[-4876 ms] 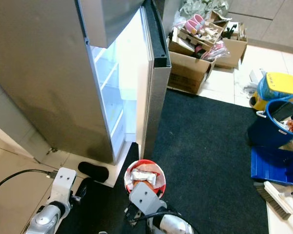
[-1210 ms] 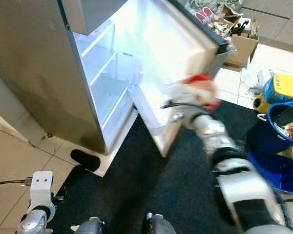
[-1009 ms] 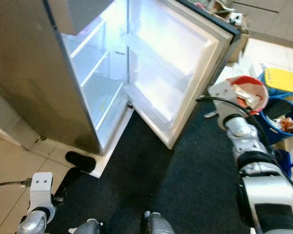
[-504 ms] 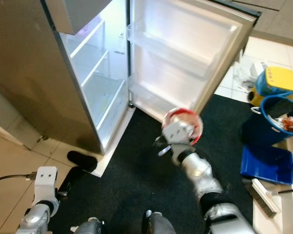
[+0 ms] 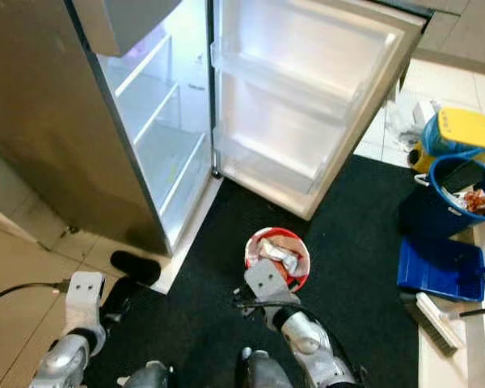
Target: Restocking fridge
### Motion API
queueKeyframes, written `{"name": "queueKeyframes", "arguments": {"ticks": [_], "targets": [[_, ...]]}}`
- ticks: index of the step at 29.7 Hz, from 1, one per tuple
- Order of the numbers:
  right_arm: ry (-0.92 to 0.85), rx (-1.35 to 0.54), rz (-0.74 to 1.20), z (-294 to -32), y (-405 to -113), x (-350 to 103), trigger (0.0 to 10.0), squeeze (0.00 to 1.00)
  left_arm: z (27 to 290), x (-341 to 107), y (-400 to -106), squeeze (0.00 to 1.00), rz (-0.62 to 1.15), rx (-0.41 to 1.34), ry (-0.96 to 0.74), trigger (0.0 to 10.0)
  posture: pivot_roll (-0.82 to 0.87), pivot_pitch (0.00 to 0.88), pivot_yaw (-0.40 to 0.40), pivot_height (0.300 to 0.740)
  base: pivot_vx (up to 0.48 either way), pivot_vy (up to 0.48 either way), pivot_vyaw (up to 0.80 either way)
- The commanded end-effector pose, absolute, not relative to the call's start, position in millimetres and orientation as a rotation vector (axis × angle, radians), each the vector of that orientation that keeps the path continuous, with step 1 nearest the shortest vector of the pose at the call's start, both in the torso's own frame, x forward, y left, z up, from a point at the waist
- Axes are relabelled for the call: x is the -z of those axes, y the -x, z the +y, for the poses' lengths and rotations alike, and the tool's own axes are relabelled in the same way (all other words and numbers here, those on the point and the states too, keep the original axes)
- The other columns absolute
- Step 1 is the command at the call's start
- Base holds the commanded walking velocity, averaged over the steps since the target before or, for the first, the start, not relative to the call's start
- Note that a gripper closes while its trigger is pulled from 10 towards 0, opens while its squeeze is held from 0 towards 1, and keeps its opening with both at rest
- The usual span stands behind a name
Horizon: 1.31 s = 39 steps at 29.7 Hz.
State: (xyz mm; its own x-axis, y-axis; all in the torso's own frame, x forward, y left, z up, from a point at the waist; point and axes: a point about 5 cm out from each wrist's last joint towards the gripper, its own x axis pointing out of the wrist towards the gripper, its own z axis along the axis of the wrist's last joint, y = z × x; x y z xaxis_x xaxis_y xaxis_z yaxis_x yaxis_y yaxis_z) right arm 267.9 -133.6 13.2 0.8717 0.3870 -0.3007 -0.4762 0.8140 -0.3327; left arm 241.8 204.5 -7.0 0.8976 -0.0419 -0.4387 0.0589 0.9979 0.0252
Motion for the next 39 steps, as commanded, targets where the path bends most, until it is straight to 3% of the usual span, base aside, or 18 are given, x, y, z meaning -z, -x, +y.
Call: {"name": "queueKeyframes", "arguments": {"ticks": [1, 11, 27, 39], "targets": [[0.44, -0.498, 0.234, -127.5, -257.1, -7.5, 10.0, 0.0, 194.8, 6.9, -240.4, 0.0, 0.447, 0.073, 0.011, 10.0, -0.04, 0.224, -0.014, 0.727, 0.0, 0.0, 0.0], [0.423, -0.506, 0.226, -122.4, -257.1, -13.6, 10.0, 0.0, 193.8, 2.4, -246.1, 0.0, 0.433, 0.071, -0.032, 10.0, -0.04, 0.221, -0.015, 0.727, 0.0, 0.0, 0.0], [0.315, -0.357, 0.236, -137.2, -266.0, -22.4, 10.0, 0.0, 191.3, 5.6, -244.0, 0.0, 0.442, 0.054, -0.043, 10.0, -0.05, 0.212, -0.024, 0.727, 0.0, 0.0, 0.0], [0.359, -0.32, 0.262, -143.0, -266.8, -20.2, 10.0, 0.0, 190.6, 7.8, -243.5, 0.0, 0.448, 0.049, -0.038, 10.0, -0.05, 0.208, -0.025, 0.727, 0.0, 0.0, 0.04]]}}
